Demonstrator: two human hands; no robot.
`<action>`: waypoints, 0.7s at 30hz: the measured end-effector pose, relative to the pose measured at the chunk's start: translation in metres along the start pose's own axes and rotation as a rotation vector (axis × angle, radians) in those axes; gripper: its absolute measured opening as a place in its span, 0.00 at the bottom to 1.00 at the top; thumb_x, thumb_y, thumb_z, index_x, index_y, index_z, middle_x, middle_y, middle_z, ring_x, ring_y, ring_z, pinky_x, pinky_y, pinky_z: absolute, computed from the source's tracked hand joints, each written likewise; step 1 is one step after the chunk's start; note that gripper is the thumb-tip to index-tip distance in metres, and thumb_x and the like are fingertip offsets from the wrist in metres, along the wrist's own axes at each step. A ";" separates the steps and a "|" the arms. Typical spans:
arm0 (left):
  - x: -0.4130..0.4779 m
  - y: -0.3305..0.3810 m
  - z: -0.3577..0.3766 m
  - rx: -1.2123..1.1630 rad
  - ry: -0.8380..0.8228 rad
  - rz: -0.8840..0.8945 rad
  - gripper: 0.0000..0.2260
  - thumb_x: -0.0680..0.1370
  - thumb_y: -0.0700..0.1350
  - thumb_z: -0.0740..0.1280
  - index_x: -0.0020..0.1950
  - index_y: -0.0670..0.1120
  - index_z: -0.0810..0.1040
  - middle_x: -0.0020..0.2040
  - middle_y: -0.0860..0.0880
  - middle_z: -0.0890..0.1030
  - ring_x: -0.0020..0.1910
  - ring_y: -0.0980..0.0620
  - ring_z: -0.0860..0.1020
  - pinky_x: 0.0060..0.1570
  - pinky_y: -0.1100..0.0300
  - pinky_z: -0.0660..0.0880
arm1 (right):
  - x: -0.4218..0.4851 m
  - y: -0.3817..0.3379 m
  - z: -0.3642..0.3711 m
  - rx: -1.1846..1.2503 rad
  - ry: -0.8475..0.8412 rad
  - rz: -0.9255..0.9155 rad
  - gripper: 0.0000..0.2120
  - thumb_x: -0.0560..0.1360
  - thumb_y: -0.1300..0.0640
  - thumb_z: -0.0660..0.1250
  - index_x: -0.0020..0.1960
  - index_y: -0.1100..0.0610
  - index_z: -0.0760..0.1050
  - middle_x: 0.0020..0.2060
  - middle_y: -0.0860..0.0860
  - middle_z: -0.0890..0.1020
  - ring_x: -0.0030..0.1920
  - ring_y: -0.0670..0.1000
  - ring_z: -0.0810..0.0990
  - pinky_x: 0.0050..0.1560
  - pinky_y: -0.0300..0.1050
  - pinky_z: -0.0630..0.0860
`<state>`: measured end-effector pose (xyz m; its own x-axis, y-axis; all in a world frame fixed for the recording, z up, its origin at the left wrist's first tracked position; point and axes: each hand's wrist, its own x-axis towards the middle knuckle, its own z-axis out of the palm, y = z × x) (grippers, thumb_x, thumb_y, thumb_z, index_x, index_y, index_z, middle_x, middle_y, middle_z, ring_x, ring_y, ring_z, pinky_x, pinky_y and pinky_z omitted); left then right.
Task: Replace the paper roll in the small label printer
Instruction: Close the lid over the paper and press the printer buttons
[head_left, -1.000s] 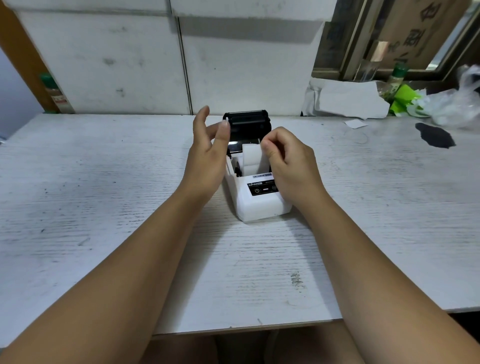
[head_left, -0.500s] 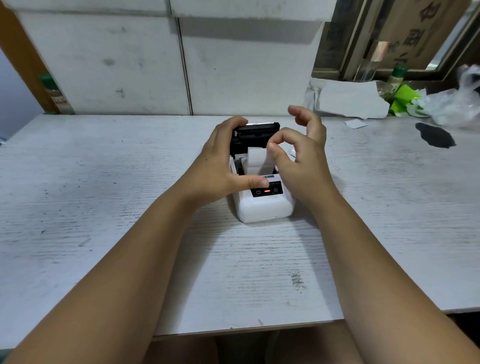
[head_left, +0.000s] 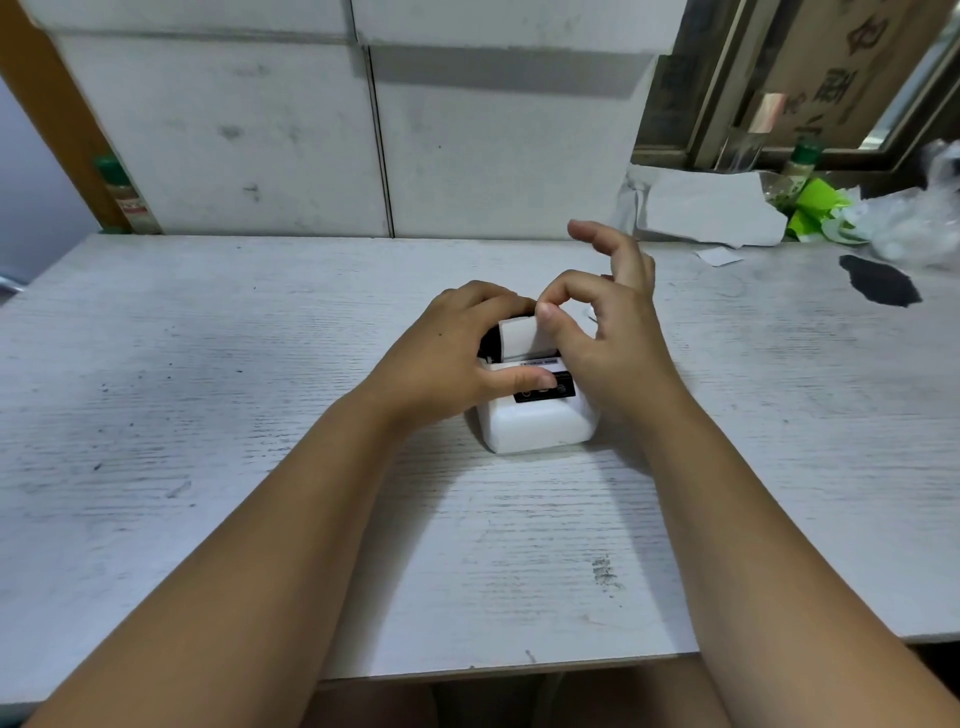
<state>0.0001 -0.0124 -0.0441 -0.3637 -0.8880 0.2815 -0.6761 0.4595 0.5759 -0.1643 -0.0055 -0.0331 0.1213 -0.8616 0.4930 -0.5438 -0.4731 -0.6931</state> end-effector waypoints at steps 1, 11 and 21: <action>0.000 0.000 0.000 -0.010 -0.002 -0.007 0.31 0.62 0.70 0.65 0.62 0.60 0.73 0.61 0.60 0.72 0.64 0.55 0.69 0.63 0.57 0.68 | 0.000 0.000 0.000 0.005 -0.009 0.004 0.08 0.74 0.60 0.67 0.37 0.51 0.75 0.65 0.43 0.66 0.70 0.45 0.58 0.62 0.27 0.54; -0.001 0.000 0.000 -0.074 -0.045 -0.058 0.25 0.66 0.63 0.68 0.62 0.63 0.71 0.61 0.60 0.70 0.66 0.55 0.66 0.62 0.60 0.66 | 0.001 -0.002 0.002 0.057 -0.079 0.043 0.10 0.72 0.51 0.64 0.37 0.56 0.79 0.52 0.43 0.77 0.64 0.46 0.65 0.57 0.20 0.56; -0.004 0.005 0.001 -0.074 -0.178 -0.092 0.32 0.68 0.62 0.71 0.69 0.65 0.62 0.71 0.57 0.60 0.72 0.54 0.56 0.65 0.59 0.57 | 0.002 0.003 0.001 0.122 -0.077 0.063 0.08 0.68 0.56 0.65 0.31 0.46 0.74 0.47 0.38 0.78 0.63 0.46 0.70 0.57 0.26 0.62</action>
<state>-0.0020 -0.0065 -0.0429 -0.4145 -0.9057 0.0887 -0.6655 0.3681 0.6493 -0.1647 -0.0088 -0.0344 0.1561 -0.8997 0.4077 -0.4480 -0.4324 -0.7825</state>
